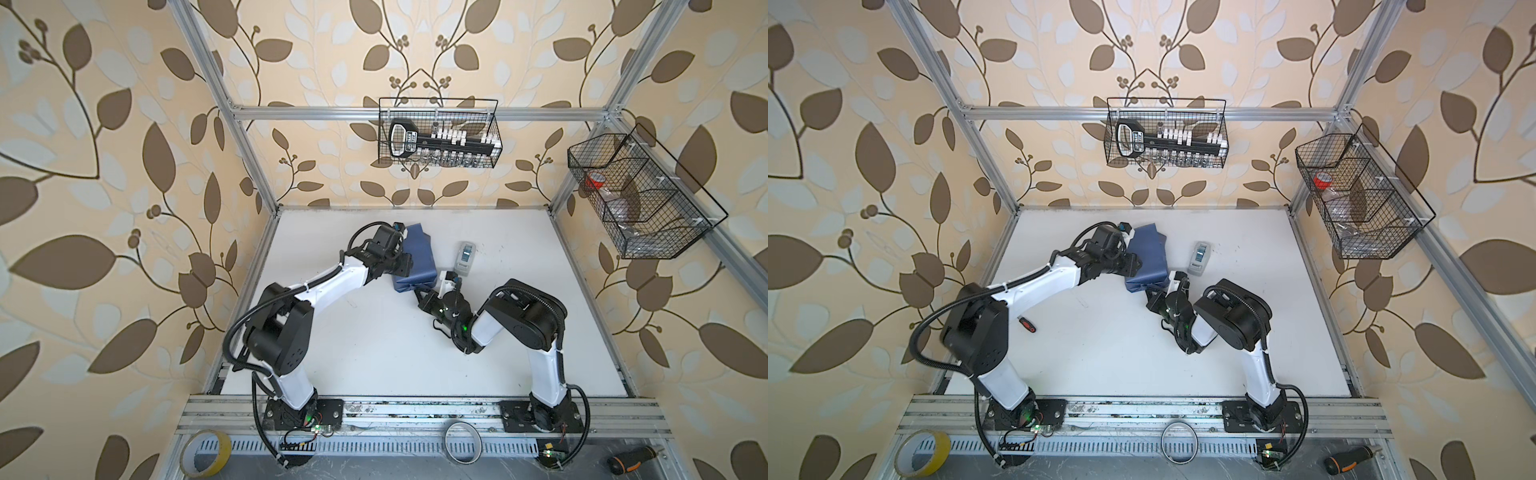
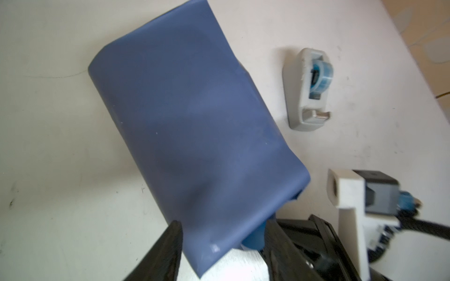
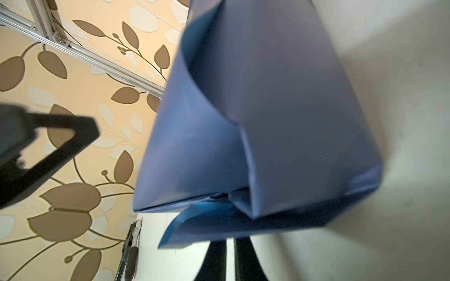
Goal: Wrap a gift box in wrapping paper
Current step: Fifth fold the wrapping paper around the gift box.
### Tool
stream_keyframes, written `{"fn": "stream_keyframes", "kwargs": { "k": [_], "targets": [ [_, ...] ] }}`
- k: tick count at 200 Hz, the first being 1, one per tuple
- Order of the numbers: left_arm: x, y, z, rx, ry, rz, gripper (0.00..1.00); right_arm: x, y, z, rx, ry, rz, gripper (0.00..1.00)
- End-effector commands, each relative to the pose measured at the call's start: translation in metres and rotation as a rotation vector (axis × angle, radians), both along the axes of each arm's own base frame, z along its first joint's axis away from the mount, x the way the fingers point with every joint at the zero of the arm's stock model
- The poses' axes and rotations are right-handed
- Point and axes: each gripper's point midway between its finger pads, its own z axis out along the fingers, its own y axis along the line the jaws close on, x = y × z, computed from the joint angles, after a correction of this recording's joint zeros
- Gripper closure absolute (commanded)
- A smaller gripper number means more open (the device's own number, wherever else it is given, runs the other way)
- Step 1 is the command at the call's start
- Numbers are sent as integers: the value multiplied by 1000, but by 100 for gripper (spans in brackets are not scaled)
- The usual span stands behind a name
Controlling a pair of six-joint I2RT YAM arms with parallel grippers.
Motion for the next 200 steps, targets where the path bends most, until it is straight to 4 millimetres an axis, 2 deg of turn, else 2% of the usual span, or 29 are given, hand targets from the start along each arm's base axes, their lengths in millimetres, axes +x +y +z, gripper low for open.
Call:
{"fn": "stream_keyframes", "kwargs": {
  "k": [1, 33, 55, 72, 136, 200],
  "targets": [
    [-24, -9, 6, -90, -30, -77, 49, -4, -5, -15, -12, 25, -3, 89],
    [-47, -13, -16, -101, -40, -202, 55, -4, -5, -14, -7, 24, -4, 90],
    [-52, -16, -29, -87, -55, -259, 55, -4, -6, -14, -9, 23, -6, 90],
    [-50, -16, -40, -61, -56, -274, 55, -4, -6, -14, -13, 21, -7, 90],
    [-41, -36, -61, -45, -25, -326, 59, -4, -7, -13, -14, 19, -10, 90],
    [-24, -40, -71, -8, -17, -300, 60, -5, -8, -14, -17, 22, -11, 90]
  ]
}}
